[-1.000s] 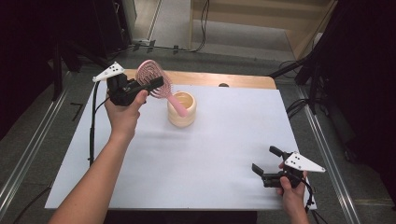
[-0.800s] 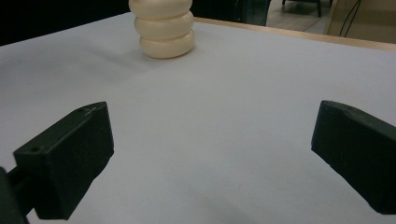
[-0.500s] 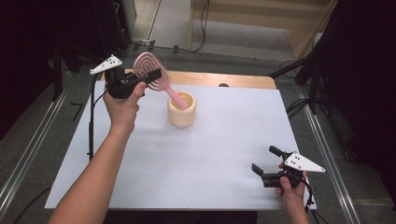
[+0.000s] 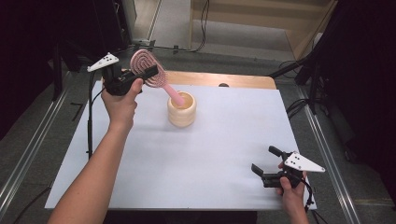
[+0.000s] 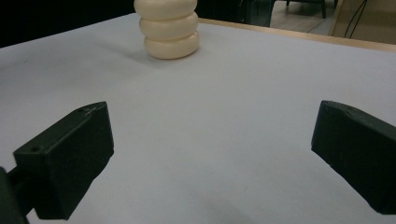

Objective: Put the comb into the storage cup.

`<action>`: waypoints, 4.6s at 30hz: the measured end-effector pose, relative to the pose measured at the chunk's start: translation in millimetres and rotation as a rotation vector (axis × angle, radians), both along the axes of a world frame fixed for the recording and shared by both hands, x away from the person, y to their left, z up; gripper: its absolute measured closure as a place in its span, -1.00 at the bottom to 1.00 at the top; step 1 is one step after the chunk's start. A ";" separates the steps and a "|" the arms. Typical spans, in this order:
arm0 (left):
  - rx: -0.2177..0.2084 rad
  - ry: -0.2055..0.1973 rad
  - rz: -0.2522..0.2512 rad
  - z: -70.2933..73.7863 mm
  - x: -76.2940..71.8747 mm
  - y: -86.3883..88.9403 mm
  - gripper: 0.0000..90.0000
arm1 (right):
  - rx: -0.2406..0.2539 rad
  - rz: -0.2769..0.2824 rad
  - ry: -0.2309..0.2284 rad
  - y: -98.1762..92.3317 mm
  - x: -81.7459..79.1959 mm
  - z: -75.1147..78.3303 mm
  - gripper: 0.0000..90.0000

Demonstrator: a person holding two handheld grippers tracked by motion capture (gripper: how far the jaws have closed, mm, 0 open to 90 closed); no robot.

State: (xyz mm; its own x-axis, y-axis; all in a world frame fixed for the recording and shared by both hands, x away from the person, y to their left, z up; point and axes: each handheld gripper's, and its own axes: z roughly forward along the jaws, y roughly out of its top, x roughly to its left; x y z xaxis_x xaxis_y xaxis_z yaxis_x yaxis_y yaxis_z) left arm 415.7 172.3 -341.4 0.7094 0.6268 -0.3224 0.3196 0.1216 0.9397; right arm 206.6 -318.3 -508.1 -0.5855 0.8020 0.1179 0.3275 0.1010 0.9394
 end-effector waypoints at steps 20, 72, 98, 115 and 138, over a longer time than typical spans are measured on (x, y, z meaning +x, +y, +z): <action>0.031 0.010 0.021 -10.6 9.1 -8.1 0.44 | 0.001 0.002 0.000 0.2 0.5 -0.8 -1.00; 0.106 0.091 0.019 -58.1 18.7 -36.2 0.44 | 0.008 0.006 -0.005 0.3 1.5 -1.9 -1.00; 0.133 0.126 0.040 -80.9 20.4 -52.8 0.44 | 0.010 0.005 -0.002 0.2 1.9 -2.2 -1.00; 0.172 0.135 0.086 -85.6 22.4 -46.3 0.12 | 0.008 0.003 -0.001 0.4 1.9 -2.1 -1.00; 0.229 0.077 0.090 -84.3 4.6 -32.0 -1.00 | 0.004 0.007 -0.003 1.9 2.4 -2.0 -1.00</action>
